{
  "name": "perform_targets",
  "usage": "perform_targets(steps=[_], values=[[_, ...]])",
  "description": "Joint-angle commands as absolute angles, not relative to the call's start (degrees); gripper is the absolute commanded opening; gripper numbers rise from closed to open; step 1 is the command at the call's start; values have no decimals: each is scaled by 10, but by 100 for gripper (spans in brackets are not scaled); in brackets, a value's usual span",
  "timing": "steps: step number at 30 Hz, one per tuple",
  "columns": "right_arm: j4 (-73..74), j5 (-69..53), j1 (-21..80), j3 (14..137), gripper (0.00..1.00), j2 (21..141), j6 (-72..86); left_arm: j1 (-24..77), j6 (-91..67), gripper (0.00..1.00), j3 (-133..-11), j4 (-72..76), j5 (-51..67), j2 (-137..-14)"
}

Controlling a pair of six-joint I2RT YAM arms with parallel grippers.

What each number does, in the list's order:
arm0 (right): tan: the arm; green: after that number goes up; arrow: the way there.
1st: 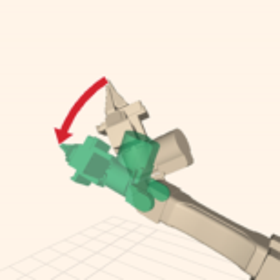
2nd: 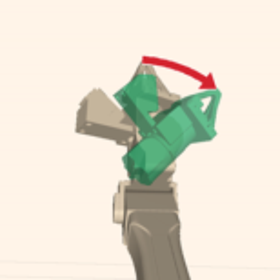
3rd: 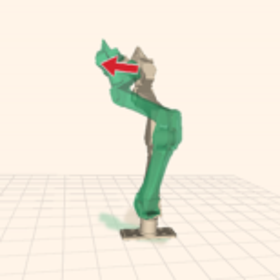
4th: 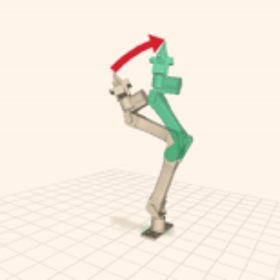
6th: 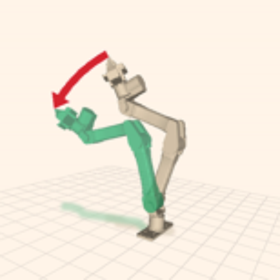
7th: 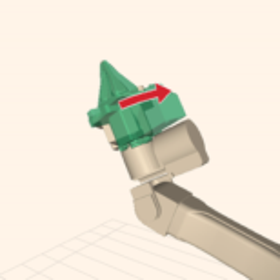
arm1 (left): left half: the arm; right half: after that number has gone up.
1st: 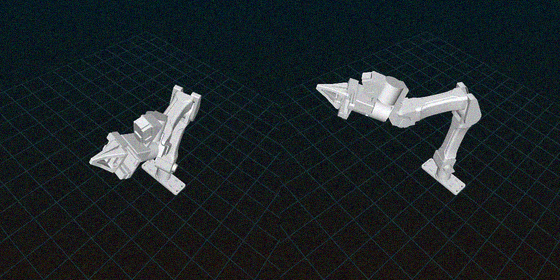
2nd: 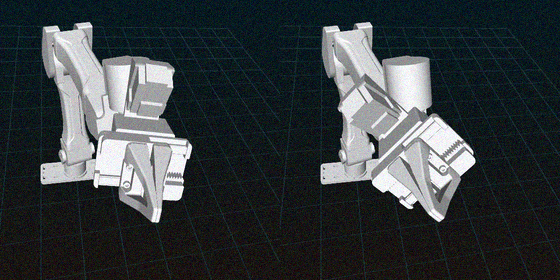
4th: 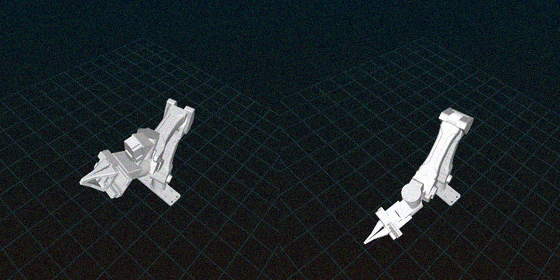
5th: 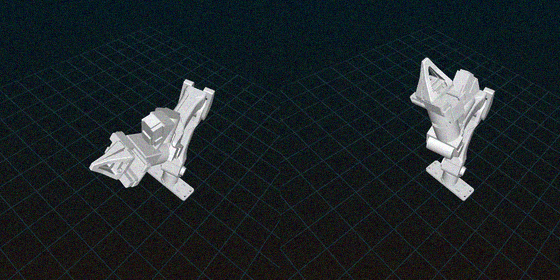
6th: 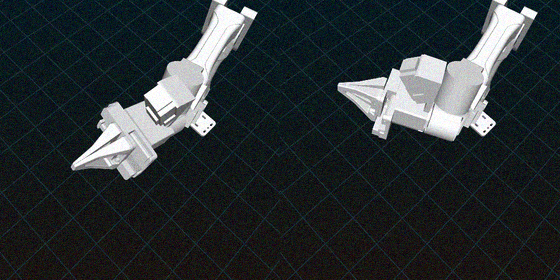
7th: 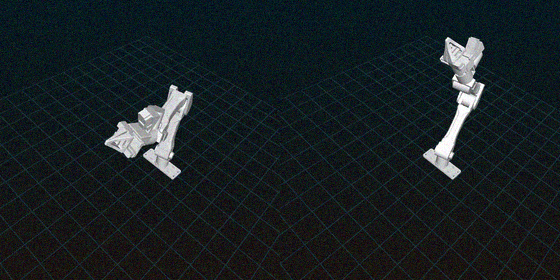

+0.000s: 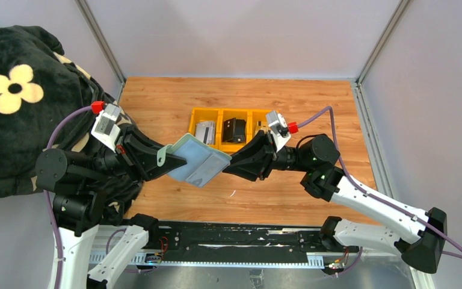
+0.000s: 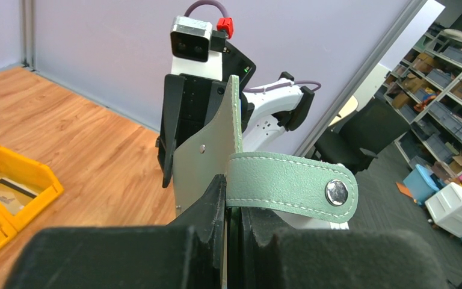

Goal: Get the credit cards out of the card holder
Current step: Remove the credit card from the card holder.

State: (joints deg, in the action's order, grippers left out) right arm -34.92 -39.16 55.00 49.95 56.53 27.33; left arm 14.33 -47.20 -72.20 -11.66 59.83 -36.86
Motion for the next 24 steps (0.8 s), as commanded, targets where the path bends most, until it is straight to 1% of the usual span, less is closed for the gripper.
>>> perform_targets(steps=[1,5,7,10,15,19,24], values=[[-365,-377,558,515,30,560,273,143,-480,0,-735,-103,599,-368],[-366,-370,562,523,27,561,278,143,-477,0,-738,-111,598,-368],[-370,-370,565,529,30,564,282,143,-474,0,-738,-112,598,-368],[-373,-375,575,538,48,570,285,143,-467,0,-738,-118,597,-368],[-372,-380,595,550,64,577,282,143,-456,0,-738,-127,597,-368],[-373,-373,607,566,75,588,281,143,-441,0,-735,-138,598,-366],[-356,-361,625,610,78,620,262,143,-431,0,-728,-148,601,-365]])
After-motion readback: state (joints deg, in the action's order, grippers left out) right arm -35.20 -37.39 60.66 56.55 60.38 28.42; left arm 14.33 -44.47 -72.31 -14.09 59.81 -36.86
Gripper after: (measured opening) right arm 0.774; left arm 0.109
